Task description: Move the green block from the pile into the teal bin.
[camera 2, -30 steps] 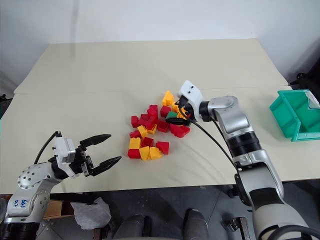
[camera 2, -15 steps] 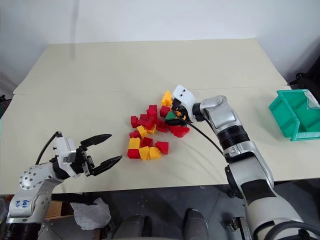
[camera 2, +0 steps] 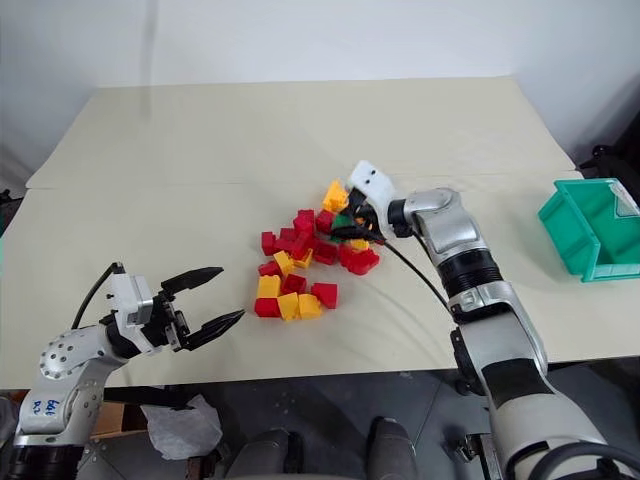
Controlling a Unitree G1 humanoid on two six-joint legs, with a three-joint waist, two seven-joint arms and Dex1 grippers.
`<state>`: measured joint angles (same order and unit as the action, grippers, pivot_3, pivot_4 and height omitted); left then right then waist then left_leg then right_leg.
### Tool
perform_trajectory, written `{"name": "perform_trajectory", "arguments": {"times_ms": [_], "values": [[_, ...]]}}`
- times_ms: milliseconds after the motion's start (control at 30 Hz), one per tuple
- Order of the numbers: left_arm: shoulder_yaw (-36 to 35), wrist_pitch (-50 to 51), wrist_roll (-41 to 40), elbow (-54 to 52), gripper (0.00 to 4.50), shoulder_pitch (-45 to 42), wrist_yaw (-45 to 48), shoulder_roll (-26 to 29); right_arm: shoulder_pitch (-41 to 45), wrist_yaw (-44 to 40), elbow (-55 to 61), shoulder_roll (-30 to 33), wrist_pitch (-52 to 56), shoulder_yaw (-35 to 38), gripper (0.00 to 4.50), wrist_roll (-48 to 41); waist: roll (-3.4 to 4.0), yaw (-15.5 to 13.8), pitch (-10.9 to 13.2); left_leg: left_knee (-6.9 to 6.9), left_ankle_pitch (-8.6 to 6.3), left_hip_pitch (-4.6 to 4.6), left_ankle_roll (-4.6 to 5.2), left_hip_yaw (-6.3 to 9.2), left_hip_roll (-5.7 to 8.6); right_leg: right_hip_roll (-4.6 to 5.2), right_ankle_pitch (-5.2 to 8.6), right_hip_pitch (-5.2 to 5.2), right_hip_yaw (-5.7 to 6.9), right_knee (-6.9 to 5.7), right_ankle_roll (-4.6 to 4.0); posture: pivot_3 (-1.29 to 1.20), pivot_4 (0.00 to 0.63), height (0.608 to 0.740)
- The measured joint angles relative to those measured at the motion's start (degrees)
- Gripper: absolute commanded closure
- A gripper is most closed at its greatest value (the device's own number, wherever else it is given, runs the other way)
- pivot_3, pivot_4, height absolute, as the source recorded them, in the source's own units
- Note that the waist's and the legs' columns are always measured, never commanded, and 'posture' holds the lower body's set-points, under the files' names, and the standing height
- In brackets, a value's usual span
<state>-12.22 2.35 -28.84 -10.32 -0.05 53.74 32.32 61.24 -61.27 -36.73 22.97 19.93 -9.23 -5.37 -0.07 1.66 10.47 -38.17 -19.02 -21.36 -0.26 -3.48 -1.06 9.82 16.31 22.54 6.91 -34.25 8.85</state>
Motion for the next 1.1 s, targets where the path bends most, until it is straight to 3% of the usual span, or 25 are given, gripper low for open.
{"name": "perform_trajectory", "arguments": {"times_ms": [267,467,633,833,1100], "values": [[2.65,0.22,-0.03,0.63,0.00,-4.28,1.50,-0.16,-11.48,0.50,16.46,7.66,-0.75,12.54,2.41,-8.64,-0.01,-0.21,0.00,0.02,0.00,-0.02,0.00,-0.02,0.01,0.00,0.00,-0.02,0.01,0.05,0.01,0.00,0.150,0.740],[5.51,0.87,-0.06,4.36,0.00,-8.70,3.82,-1.05,-25.87,10.63,33.19,12.23,4.81,25.93,2.41,-13.95,-0.01,-0.54,0.00,0.00,-0.01,0.01,0.02,-0.12,0.02,0.00,-0.01,-0.01,-0.05,0.07,0.02,0.00,0.150,0.740],[8.74,1.89,-0.10,7.78,0.00,-13.75,7.21,-2.27,-37.53,20.86,42.33,15.52,6.19,41.32,2.41,-14.99,-0.01,-1.88,-0.01,-0.05,-0.02,0.01,0.05,-0.20,0.05,0.00,-0.01,-0.03,-0.14,0.11,0.02,0.00,0.150,0.740],[10.32,1.78,-0.02,13.20,0.00,-19.85,10.26,-3.14,-45.06,29.16,39.14,19.67,2.80,51.49,2.41,-11.72,0.00,-2.28,-0.01,-0.05,-0.03,0.10,0.08,-0.40,0.05,-0.01,-0.01,-0.05,-0.27,0.15,0.02,0.00,0.150,0.740],[10.53,-0.27,0.98,17.16,0.00,-21.29,11.57,-4.21,-42.86,34.48,27.12,23.75,3.23,49.31,2.41,-9.09,0.01,-1.35,-0.02,-0.05,-0.02,0.12,0.09,-0.42,0.04,-0.01,-0.01,-0.05,-0.30,0.13,0.02,0.00,0.150,0.740]]}}
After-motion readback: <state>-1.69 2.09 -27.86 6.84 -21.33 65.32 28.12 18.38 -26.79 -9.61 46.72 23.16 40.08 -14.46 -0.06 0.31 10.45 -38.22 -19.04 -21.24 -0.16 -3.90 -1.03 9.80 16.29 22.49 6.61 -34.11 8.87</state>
